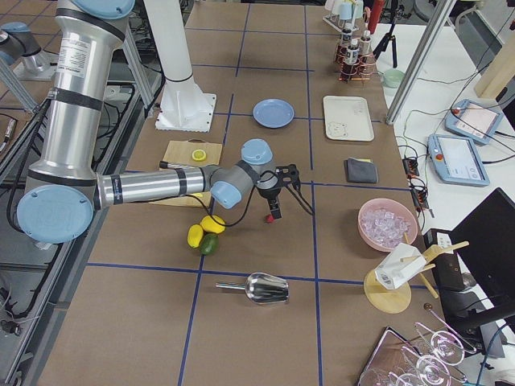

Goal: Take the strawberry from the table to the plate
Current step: 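Lower the right gripper onto the red strawberry and close it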

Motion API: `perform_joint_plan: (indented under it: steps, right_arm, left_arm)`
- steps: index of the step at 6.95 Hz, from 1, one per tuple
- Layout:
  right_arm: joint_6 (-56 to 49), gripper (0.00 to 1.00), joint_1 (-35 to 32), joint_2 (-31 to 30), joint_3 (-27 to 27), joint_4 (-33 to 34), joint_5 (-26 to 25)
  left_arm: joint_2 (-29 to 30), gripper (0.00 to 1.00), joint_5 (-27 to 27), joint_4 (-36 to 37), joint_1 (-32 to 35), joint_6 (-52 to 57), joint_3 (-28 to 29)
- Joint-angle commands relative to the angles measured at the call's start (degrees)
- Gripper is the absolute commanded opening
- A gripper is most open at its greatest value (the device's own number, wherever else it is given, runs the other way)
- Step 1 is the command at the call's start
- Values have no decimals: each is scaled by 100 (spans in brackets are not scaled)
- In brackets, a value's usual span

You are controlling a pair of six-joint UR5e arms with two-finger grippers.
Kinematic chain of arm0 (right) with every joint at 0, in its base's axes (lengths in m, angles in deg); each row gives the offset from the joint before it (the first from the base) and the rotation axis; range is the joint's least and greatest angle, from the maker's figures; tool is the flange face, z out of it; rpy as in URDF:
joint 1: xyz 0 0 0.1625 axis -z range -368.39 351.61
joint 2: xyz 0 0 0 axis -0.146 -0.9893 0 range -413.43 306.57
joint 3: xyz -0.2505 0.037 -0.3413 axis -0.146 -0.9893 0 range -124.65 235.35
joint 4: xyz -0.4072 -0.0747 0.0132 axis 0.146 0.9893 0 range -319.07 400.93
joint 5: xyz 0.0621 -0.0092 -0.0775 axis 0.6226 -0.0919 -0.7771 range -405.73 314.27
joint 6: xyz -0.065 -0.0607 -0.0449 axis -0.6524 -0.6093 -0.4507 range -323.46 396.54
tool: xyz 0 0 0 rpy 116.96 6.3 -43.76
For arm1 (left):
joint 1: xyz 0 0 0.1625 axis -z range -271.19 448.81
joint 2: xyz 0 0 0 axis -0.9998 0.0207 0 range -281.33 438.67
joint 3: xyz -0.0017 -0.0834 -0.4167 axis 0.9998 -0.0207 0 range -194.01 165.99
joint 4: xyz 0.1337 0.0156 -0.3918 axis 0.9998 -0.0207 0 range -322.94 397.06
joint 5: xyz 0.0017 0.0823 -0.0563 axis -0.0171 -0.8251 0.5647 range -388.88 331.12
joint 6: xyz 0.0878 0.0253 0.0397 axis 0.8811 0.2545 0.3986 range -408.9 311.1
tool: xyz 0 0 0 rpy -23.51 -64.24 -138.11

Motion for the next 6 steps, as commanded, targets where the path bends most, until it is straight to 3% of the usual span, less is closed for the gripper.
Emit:
perform_joint_plan:
  steps: [1,3,6]
  right_arm:
    - [626,99,764,8,-627,-946,-779]
    - [664,88,810,124,-753,-1021,-781]
    - [612,81,819,238,-876,-1021,-842]
  left_arm:
    - [-36,100,6,-2,9,-9,-167]
    - [-54,100,6,-2,9,-18,-212]
    - [-54,100,6,-2,9,-27,-186]
